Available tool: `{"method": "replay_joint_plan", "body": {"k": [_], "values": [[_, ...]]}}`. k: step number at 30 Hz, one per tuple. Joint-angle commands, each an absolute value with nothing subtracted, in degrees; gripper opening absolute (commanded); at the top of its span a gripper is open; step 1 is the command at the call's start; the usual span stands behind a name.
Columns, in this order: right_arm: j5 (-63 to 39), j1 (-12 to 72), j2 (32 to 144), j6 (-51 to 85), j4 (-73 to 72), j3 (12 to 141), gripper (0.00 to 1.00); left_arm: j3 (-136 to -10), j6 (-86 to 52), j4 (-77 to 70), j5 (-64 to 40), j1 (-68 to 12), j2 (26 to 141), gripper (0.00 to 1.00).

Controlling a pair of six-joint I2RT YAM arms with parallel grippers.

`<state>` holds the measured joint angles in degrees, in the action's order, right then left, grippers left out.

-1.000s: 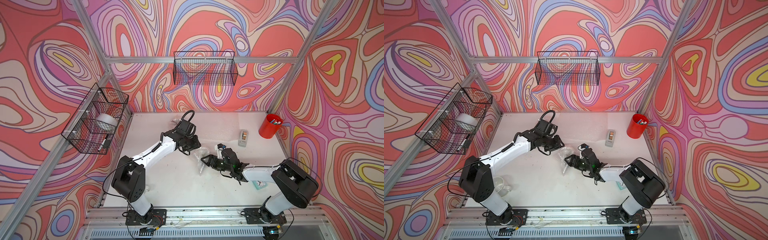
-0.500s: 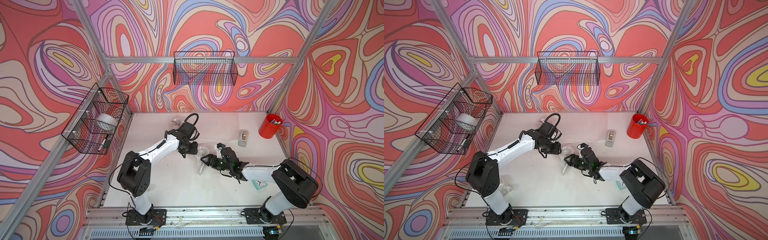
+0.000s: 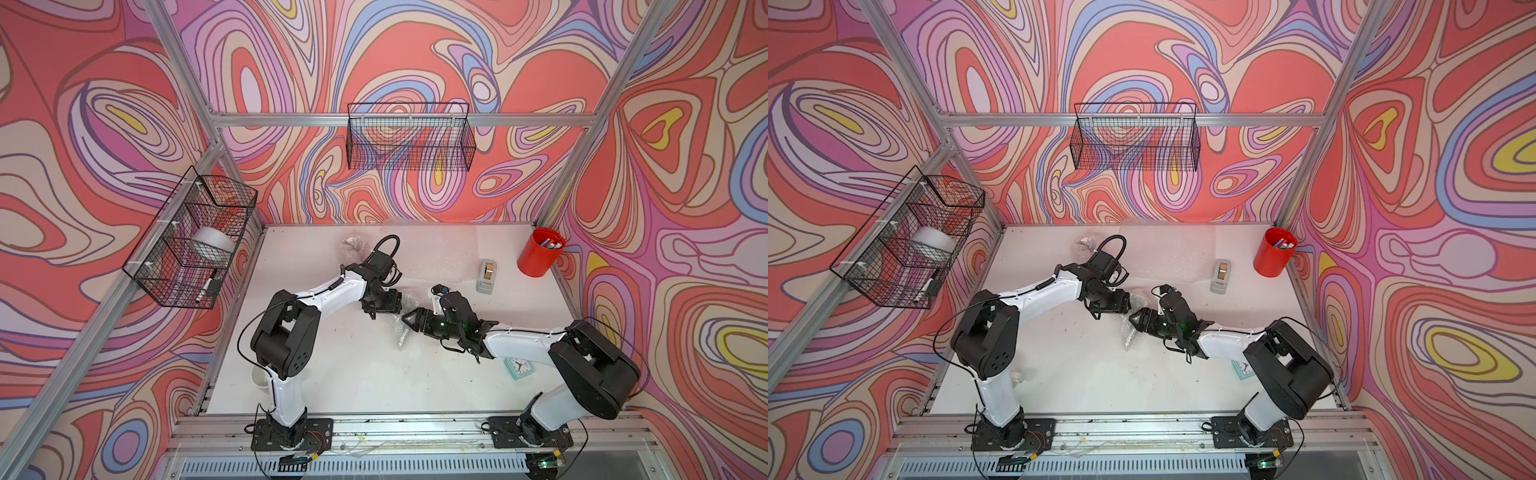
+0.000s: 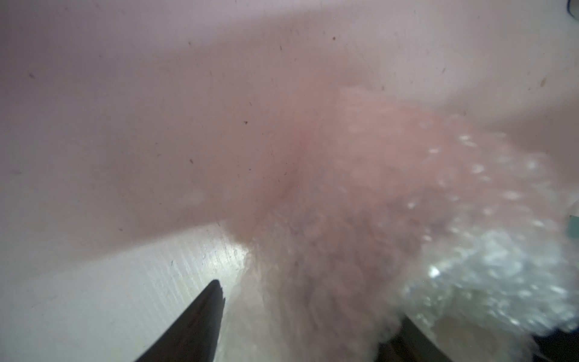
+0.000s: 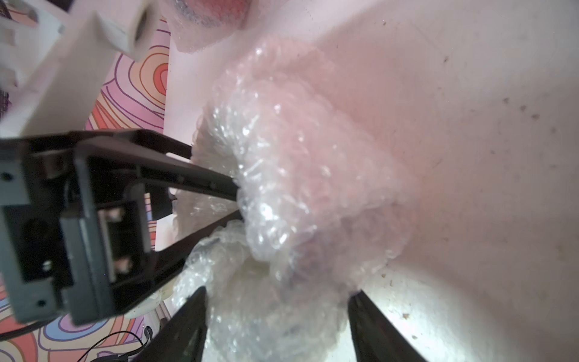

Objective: Wrap mugs in bubble wrap
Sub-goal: Wrap the mug in bubble wrap.

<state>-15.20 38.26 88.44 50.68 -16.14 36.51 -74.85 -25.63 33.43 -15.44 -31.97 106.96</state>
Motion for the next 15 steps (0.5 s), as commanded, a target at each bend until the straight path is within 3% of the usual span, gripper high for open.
{"method": "replay_joint_plan", "body": {"k": [1,5,10,15], "values": [[-12.38,35.91,86.39,46.81,-8.51,37.21,0.70,-70.46,-28.58,34.49,-14.82,-32.08,108.97,0.71],[-14.76,32.75,86.85,43.19,-3.92,39.65,0.70,-66.71,-34.35,32.09,-16.10,-32.08,107.85,0.62],[-15.82,29.42,88.38,39.97,0.78,42.71,0.66,-61.93,-42.64,27.75,-19.72,-32.08,105.68,0.63],[-10.66,31.31,81.18,32.57,4.72,42.68,0.67,-60.09,-49.50,25.57,-20.79,-32.17,104.63,0.62]]}}
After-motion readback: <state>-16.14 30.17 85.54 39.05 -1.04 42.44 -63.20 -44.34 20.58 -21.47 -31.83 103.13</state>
